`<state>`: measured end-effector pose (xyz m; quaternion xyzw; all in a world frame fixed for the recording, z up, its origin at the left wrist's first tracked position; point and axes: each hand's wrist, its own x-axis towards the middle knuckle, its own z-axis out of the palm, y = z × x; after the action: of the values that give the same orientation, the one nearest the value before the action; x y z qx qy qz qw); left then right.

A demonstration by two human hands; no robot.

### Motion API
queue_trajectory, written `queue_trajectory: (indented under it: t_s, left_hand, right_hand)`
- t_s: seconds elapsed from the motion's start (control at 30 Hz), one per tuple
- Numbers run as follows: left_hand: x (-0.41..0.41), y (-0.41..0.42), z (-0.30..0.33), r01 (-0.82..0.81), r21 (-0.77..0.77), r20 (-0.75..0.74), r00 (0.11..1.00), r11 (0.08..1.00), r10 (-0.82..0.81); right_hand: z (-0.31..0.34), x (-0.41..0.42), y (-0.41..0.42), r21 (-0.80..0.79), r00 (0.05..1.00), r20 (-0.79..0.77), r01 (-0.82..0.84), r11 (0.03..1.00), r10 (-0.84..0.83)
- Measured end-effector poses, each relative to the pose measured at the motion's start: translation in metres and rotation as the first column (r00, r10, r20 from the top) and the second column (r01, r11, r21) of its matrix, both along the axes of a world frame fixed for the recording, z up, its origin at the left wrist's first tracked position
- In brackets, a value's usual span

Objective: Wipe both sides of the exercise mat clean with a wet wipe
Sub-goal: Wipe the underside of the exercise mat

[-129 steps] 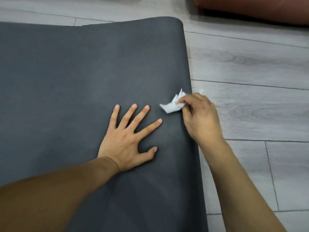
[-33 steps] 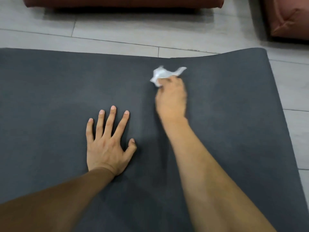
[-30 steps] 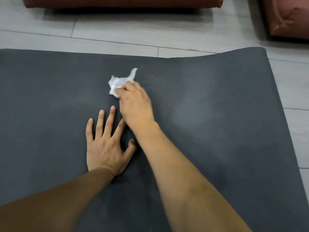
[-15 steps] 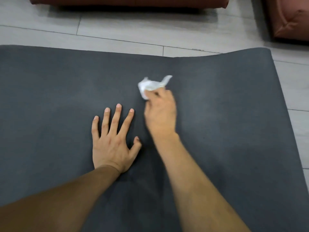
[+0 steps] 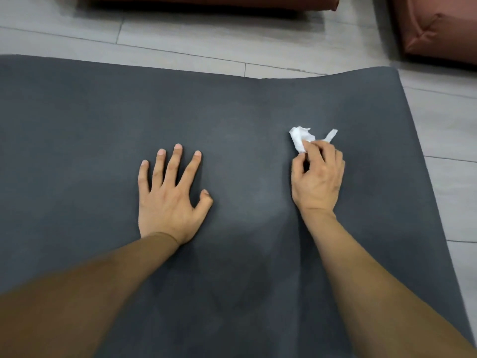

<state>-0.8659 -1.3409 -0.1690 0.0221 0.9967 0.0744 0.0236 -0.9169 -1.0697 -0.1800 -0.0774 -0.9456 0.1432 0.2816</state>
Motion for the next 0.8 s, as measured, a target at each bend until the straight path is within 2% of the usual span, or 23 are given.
queue_trajectory:
  t_s: [0.1,0.27,0.37,0.43,0.53,0.6,0.67,0.7,0.8]
  left_hand:
    - [0.035,-0.015,0.01,0.064,0.02,0.034,0.997,0.998,-0.064]
    - [0.184,-0.065,0.022,0.031,-0.018,0.104,0.994,0.999,-0.029]
    - [0.188,-0.069,0.014,0.02,-0.033,0.109,0.994,0.999,-0.017]
    - [0.182,-0.067,0.01,0.019,-0.047,0.101,0.995,0.999,-0.015]
    - [0.185,-0.068,0.01,0.014,-0.033,0.1,0.995,0.999,-0.01]
    - [0.183,-0.07,0.009,0.011,-0.046,0.098,0.995,0.999,-0.007]
    - [0.183,-0.07,0.01,0.013,-0.04,0.097,0.995,0.999,-0.009]
    - [0.183,-0.07,0.01,0.012,-0.039,0.093,0.996,0.999,-0.008]
    - [0.183,-0.07,0.01,0.012,-0.043,0.081,0.997,0.999,-0.009]
  right_hand:
    - [0.001,-0.002,0.005,0.052,0.999,-0.022,-0.038,0.998,0.039]
    - [0.005,-0.001,0.004,0.011,0.998,0.013,-0.056,0.998,0.056]
    - [0.001,-0.001,0.006,0.097,0.989,-0.025,-0.145,0.985,0.148]
    - [-0.001,-0.003,0.004,0.073,0.981,0.03,-0.193,0.978,0.191]
    - [0.001,-0.005,-0.009,0.015,0.996,0.053,-0.074,0.997,0.073]
    - [0.003,-0.012,-0.044,-0.085,0.997,-0.072,-0.023,0.996,0.017]
    - [0.007,-0.015,-0.109,-0.193,0.972,-0.185,-0.183,0.964,0.147]
    - [0.008,-0.012,-0.148,-0.194,0.949,-0.168,-0.298,0.935,0.267]
    - [0.013,0.004,-0.216,-0.105,0.782,0.084,-0.61,0.786,0.618]
